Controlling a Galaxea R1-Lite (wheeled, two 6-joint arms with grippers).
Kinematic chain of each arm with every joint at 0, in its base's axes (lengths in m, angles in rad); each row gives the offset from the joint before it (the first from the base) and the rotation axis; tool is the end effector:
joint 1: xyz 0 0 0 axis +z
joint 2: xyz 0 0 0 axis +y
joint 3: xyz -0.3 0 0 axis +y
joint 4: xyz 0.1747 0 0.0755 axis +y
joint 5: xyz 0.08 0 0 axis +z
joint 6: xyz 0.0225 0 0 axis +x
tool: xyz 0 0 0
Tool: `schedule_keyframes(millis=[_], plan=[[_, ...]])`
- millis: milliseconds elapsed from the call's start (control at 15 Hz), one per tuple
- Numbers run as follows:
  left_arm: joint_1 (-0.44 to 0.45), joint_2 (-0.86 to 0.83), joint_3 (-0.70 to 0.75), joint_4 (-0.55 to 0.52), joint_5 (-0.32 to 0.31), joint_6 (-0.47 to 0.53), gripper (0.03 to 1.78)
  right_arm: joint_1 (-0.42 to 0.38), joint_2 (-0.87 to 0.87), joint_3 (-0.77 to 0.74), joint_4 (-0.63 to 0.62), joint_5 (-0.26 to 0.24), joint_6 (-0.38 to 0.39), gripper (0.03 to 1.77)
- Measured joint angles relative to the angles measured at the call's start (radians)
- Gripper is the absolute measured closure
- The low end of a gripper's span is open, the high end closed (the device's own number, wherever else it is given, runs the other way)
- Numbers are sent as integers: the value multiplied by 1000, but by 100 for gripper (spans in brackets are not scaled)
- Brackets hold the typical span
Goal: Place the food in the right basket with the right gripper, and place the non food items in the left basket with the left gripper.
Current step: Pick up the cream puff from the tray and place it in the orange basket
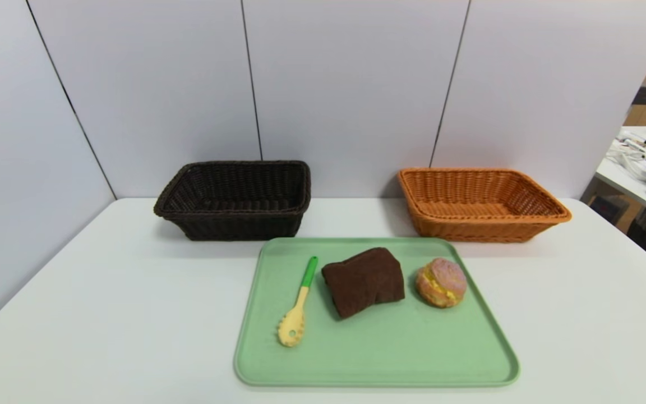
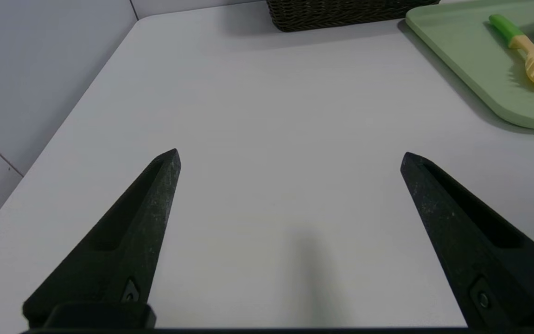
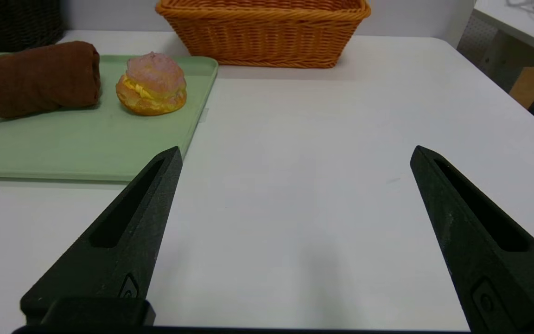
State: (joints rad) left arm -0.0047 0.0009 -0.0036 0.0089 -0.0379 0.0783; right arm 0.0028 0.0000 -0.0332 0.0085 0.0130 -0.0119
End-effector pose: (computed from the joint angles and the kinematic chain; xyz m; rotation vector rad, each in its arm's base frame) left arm -0.0230 -0.0007 0.0756 0.0782 0.0045 -0.0428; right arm -0.0254 0.0002 0.0838 -0.0120 -0.0248 0.0157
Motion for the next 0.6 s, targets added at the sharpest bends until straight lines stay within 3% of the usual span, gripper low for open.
schedule_keyframes(millis=[200, 600], plan=[[0, 0, -50, 19, -12, -2, 12, -1, 17, -96, 59, 55, 56, 10], [-1, 105, -252, 175, -57, -7, 12, 3, 106, -250, 255, 150, 64, 10]])
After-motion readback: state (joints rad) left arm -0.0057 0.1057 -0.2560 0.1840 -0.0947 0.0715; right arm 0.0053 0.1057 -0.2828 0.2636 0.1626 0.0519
